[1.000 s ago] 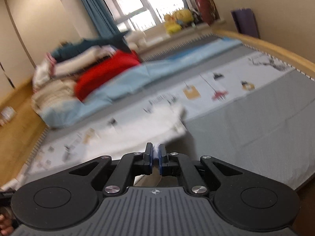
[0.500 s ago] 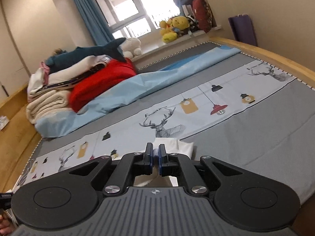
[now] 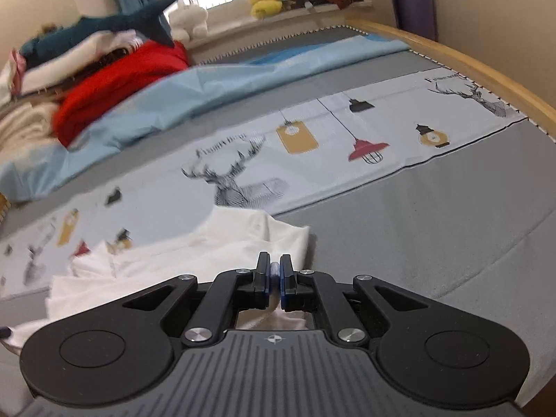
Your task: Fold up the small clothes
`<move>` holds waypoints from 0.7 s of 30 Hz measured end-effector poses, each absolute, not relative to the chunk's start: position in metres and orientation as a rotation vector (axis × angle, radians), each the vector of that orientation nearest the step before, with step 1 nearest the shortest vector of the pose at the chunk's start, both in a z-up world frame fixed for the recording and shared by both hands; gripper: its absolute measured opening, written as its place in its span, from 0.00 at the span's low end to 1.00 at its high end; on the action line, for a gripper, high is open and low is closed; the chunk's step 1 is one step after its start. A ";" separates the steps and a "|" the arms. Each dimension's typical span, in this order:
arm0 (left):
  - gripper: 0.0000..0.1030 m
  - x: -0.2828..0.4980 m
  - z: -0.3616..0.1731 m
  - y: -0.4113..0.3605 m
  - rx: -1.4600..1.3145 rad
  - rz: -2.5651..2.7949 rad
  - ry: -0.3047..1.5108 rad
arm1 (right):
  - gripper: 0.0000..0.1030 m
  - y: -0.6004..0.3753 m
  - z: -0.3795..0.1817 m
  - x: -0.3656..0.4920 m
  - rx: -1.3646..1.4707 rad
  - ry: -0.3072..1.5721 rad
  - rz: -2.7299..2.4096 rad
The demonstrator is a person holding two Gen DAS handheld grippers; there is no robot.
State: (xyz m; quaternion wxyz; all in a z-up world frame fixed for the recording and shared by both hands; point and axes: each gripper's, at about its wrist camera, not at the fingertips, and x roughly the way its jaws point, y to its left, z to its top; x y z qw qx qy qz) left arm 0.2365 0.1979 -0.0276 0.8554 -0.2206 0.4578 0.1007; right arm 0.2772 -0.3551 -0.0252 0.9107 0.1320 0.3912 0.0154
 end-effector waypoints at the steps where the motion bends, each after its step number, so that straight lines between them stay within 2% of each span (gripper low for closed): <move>1: 0.05 0.240 -0.027 0.198 -0.480 0.209 0.957 | 0.04 -0.357 -0.028 0.281 0.281 0.806 0.023; 7: 0.05 0.264 -0.023 0.188 -0.489 0.184 0.914 | 0.03 -0.372 -0.028 0.294 0.341 0.735 -0.060; 14: 0.05 0.289 -0.020 0.182 -0.467 0.172 0.852 | 0.03 -0.365 -0.015 0.316 0.344 0.571 -0.060; 21: 0.07 0.299 -0.016 0.204 -0.537 0.241 0.787 | 0.04 -0.358 -0.036 0.355 0.321 0.673 -0.065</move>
